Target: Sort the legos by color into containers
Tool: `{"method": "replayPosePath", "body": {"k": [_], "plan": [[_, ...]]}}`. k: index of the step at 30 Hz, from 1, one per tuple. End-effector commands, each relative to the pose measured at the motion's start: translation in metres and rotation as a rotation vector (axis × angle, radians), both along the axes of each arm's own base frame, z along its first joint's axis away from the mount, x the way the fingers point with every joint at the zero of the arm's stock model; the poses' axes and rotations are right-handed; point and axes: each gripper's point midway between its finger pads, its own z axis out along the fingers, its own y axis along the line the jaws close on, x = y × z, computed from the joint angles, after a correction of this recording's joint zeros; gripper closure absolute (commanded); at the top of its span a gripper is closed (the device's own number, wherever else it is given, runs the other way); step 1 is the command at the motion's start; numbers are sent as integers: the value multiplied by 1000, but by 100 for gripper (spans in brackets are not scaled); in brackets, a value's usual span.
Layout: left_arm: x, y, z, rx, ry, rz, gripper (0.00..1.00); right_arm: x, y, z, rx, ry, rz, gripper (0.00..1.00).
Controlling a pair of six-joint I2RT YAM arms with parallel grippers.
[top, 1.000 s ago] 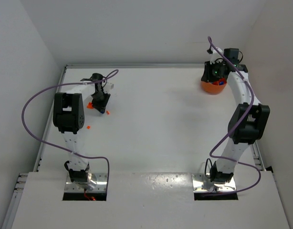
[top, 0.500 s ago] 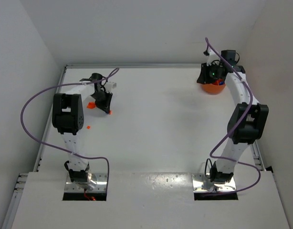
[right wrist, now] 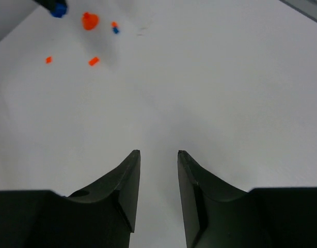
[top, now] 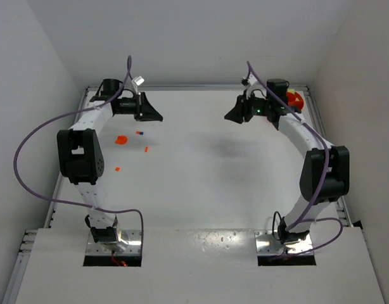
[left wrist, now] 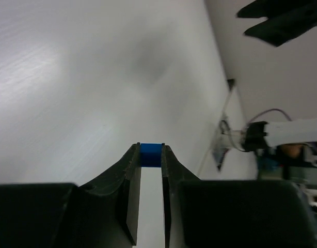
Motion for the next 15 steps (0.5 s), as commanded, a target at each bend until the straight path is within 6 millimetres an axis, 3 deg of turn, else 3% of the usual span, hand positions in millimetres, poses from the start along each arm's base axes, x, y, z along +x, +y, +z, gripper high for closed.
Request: {"method": "replayPosePath", "body": {"k": [1,9,15], "plan": [[-22,-18,52,-283,60,-122,100,-9,53,56,119,-274,205,64],[-65,-49,61,-377,163,-287,100,-38,137,49,170,-397,425,66],[-85,-60,73,-414,167,-380,100,-60,172,49,213,-387,576,62]]}}
